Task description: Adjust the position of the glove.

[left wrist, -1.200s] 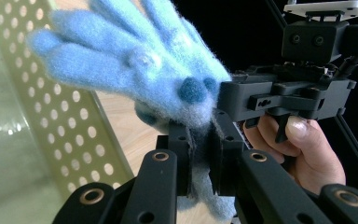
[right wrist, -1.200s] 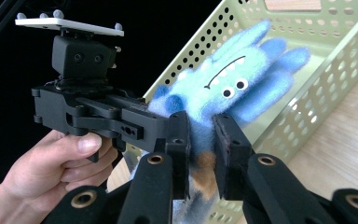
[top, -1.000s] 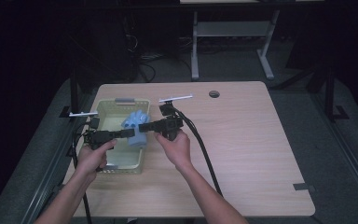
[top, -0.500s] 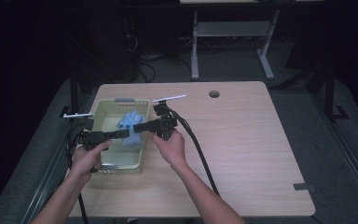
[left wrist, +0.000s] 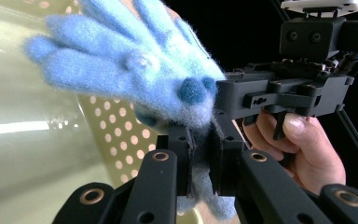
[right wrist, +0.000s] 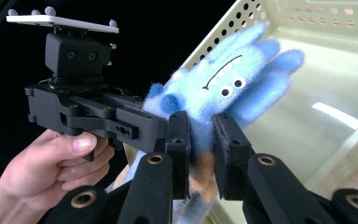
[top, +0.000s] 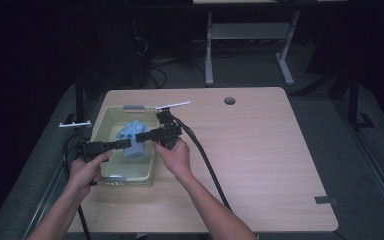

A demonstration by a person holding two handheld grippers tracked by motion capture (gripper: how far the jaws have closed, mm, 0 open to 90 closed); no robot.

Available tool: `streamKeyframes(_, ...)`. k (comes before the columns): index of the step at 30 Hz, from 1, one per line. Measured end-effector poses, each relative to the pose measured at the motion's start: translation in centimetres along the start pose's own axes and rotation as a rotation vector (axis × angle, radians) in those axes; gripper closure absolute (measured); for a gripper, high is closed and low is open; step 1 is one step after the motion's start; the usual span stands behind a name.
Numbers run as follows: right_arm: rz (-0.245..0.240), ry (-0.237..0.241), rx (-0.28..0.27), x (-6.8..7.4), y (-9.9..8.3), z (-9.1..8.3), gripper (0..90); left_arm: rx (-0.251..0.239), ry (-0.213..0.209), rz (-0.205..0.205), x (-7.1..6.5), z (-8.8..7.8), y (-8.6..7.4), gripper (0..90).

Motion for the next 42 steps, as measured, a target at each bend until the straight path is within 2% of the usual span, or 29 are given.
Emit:
streamKeyframes(9, -0.030, -0.020, 0.011, 0.5, 0.6, 1.5, 77.3, -0.008, 0.018, -0.007, 0.7, -1.1, 0.2, 80.9)
streamKeyframes(17, -0.016, -0.007, 0.018, 0.7, 0.7, 3.0, 77.3, -0.008, 0.037, -0.017, 1.5, -2.2, 0.3, 80.9)
streamKeyframes(28, -0.019, -0.013, 0.037, 0.8, 0.9, 4.7, 77.2, -0.001, 0.064, -0.025, 2.5, -3.0, 0.5, 80.9)
streamKeyframes(36, 0.007, -0.016, 0.053, 0.2, 0.8, 5.7, 76.7, 0.029, 0.094, -0.040, 3.2, -2.9, 0.6, 81.0)
streamKeyframes(37, 0.004, -0.021, 0.055, 0.1, 0.7, 5.8, 76.5, 0.039, 0.098, -0.030, 3.3, -2.9, 0.7, 81.0)
streamKeyframes(42, 0.000, -0.035, 0.067, -0.2, 0.5, 6.4, 76.4, 0.060, 0.122, -0.029, 3.7, -2.8, 0.7, 81.0)
Point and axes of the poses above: each handheld gripper's, and its own axes: z roughly forward along the jaws, y roughly out of its top, x roughly to its left, the point moved 3 cm from there along z, roughly forward along the jaws, and after that the axes turned 8 degrees about -y, right-handed, at the moved point
